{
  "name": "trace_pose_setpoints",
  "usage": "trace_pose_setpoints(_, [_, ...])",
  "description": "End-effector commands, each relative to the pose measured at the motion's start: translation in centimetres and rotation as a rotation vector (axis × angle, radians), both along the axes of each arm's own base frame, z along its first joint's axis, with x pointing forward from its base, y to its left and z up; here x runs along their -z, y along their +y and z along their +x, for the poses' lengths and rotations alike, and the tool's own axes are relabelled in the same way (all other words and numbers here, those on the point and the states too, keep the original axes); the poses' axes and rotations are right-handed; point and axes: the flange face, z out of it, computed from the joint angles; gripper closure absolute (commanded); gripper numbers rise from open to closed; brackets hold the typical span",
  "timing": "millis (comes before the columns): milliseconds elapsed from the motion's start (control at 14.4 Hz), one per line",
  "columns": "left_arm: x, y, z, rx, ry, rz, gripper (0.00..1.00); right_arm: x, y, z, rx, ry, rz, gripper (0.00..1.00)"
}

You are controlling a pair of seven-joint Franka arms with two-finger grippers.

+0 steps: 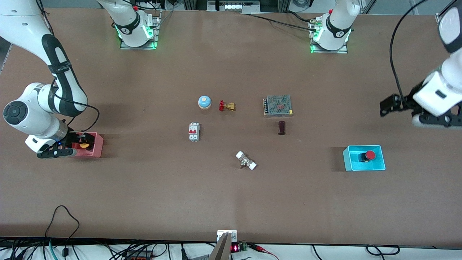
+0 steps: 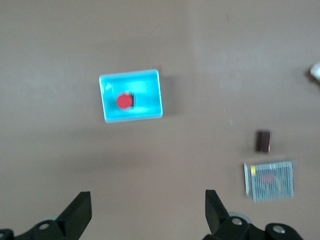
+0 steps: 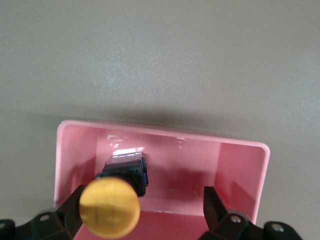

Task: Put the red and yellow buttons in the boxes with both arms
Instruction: 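Open the left gripper over the cyan box and lift it away, then lower the yellow button into the pink box and open the right gripper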

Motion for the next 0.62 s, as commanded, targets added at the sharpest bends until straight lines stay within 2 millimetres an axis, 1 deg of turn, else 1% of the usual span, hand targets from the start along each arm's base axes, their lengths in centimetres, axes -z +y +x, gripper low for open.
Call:
trace_pose_setpoints(0, [-0.1,-0.8,-1.5,0.041,0.026,0.012,0.0,-0.1,-0.4,0.1,-0.005,-0.012,0.007,0.0])
trace_pose_setpoints(139, [-0.2,-1.0,-0.9,0.045,-0.001,0.012,0.0,-1.3,-0.4,0.2,-0.016,-0.024,0.005,0.0])
trace_pose_setpoints(347, [-0.9,-1.4,-0.3,0.053,-0.025,0.011,0.0,-3.9,-0.3,0.0,-0.012,-0.008,0.006,0.0])
trace_pose_setpoints(486, [-0.9,-1.4,-0.2,0.051,-0.029,0.009,0.0,-6.0,-0.3,-0.3,-0.003,0.002,0.007,0.0])
trace_pose_setpoints(556, [-0.6,-1.4,-0.1,0.051,-0.025,0.009,0.0,-6.5,-0.2,-0.4,0.0,0.011,0.011,0.0])
